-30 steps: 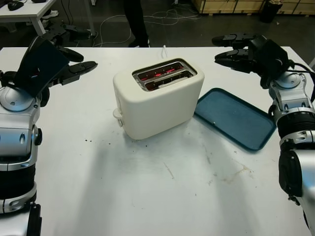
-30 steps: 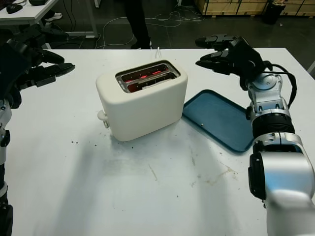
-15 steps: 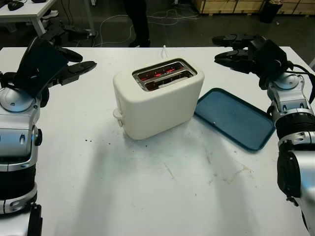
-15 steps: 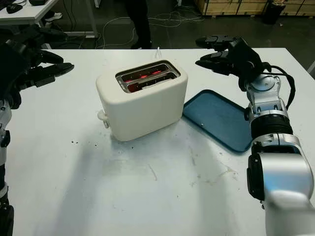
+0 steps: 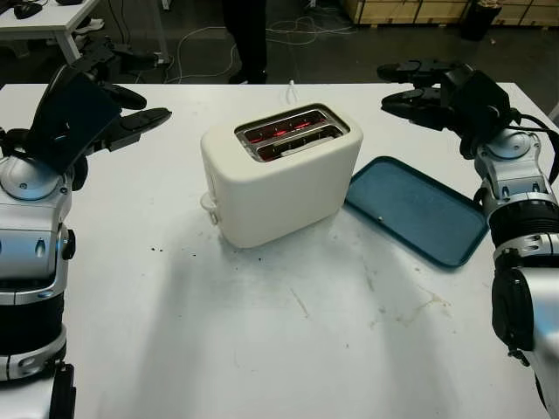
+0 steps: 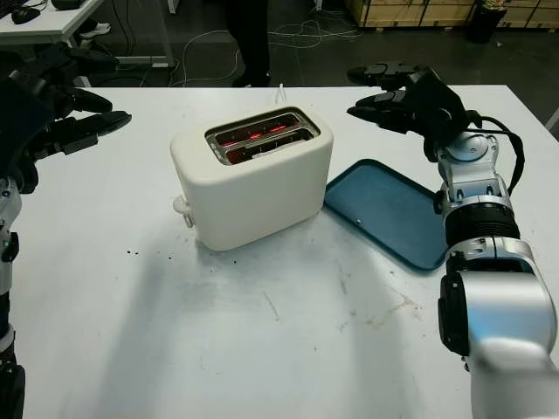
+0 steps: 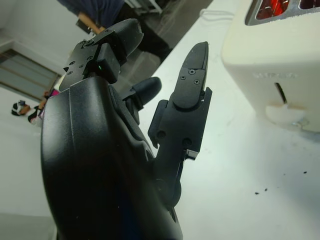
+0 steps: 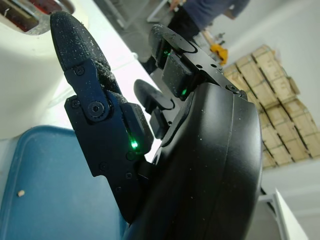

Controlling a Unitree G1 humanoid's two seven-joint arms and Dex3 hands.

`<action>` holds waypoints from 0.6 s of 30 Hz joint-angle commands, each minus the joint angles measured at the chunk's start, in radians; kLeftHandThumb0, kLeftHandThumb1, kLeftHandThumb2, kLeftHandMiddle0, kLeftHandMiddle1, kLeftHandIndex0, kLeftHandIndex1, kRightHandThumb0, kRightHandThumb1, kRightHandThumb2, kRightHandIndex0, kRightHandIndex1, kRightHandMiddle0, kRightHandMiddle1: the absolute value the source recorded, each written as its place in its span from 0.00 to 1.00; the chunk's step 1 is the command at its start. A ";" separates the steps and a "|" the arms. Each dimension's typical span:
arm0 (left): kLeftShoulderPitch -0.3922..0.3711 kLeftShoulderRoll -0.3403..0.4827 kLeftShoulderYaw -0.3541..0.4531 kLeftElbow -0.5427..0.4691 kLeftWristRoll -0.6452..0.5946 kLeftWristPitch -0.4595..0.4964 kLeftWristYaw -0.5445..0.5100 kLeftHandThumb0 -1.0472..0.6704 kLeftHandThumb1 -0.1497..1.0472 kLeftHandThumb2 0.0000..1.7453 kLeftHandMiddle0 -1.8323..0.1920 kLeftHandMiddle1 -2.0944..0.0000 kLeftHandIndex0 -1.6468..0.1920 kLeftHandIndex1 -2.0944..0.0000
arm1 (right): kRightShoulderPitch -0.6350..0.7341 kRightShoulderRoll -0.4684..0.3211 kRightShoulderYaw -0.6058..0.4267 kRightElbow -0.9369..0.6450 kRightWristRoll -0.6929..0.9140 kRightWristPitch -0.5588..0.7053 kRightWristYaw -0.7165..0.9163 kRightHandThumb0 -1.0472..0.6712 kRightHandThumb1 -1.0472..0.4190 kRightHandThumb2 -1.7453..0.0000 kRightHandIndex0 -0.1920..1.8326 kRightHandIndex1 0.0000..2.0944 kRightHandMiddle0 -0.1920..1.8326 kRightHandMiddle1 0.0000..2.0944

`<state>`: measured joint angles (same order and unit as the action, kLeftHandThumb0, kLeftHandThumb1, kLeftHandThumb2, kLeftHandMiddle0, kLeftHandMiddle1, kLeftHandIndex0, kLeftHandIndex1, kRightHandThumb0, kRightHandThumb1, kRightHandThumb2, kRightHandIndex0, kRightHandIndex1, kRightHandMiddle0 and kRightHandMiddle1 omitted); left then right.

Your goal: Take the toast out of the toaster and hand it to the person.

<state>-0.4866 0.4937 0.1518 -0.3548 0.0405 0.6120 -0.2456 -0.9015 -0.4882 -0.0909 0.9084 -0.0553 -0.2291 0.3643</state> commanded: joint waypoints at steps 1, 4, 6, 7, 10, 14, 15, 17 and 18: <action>0.024 -0.012 0.015 -0.045 -0.008 -0.009 0.013 0.44 0.89 0.04 0.90 0.35 0.84 0.58 | 0.055 0.013 -0.010 -0.091 0.018 0.018 -0.025 0.13 0.17 1.00 0.38 0.21 0.45 0.00; 0.049 -0.011 0.019 -0.081 -0.002 -0.006 0.016 0.42 0.89 0.04 0.90 0.36 0.85 0.58 | 0.126 0.029 -0.024 -0.254 0.046 0.139 -0.039 0.14 0.17 1.00 0.37 0.20 0.44 0.00; 0.057 -0.005 0.021 -0.091 0.000 -0.002 0.013 0.43 0.89 0.05 0.90 0.37 0.85 0.58 | 0.154 0.034 -0.030 -0.321 0.057 0.195 -0.045 0.13 0.18 1.00 0.37 0.19 0.44 0.00; 0.059 -0.004 0.023 -0.092 0.000 -0.001 0.012 0.44 0.89 0.06 0.90 0.37 0.85 0.58 | 0.160 0.034 -0.030 -0.340 0.059 0.213 -0.047 0.13 0.19 1.00 0.37 0.19 0.44 0.00; 0.059 0.005 0.023 -0.093 0.005 0.009 0.010 0.44 0.89 0.06 0.90 0.37 0.85 0.58 | 0.155 0.019 -0.018 -0.330 0.037 0.184 -0.050 0.13 0.18 1.00 0.38 0.19 0.44 0.00; 0.047 0.019 0.020 -0.080 0.007 0.023 0.005 0.43 0.89 0.06 0.89 0.38 0.84 0.59 | 0.134 0.003 -0.009 -0.284 0.021 0.138 -0.044 0.18 0.16 1.00 0.39 0.19 0.45 0.01; 0.042 0.022 0.018 -0.074 0.007 0.023 0.003 0.43 0.89 0.05 0.89 0.38 0.84 0.59 | 0.126 -0.002 -0.003 -0.272 0.014 0.129 -0.042 0.18 0.16 0.99 0.39 0.19 0.45 0.01; 0.031 0.028 0.013 -0.064 0.007 0.022 -0.002 0.44 0.88 0.05 0.88 0.38 0.83 0.59 | 0.112 -0.007 0.006 -0.254 0.009 0.122 -0.034 0.17 0.16 1.00 0.40 0.18 0.45 0.01; 0.025 0.032 0.010 -0.059 0.007 0.023 -0.004 0.44 0.88 0.05 0.88 0.38 0.83 0.59 | 0.106 -0.008 0.009 -0.250 0.009 0.121 -0.030 0.16 0.16 1.00 0.40 0.18 0.45 0.00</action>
<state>-0.4402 0.5098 0.1668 -0.4217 0.0404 0.6273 -0.2427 -0.7668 -0.4847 -0.0896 0.6470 -0.0427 -0.0795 0.3264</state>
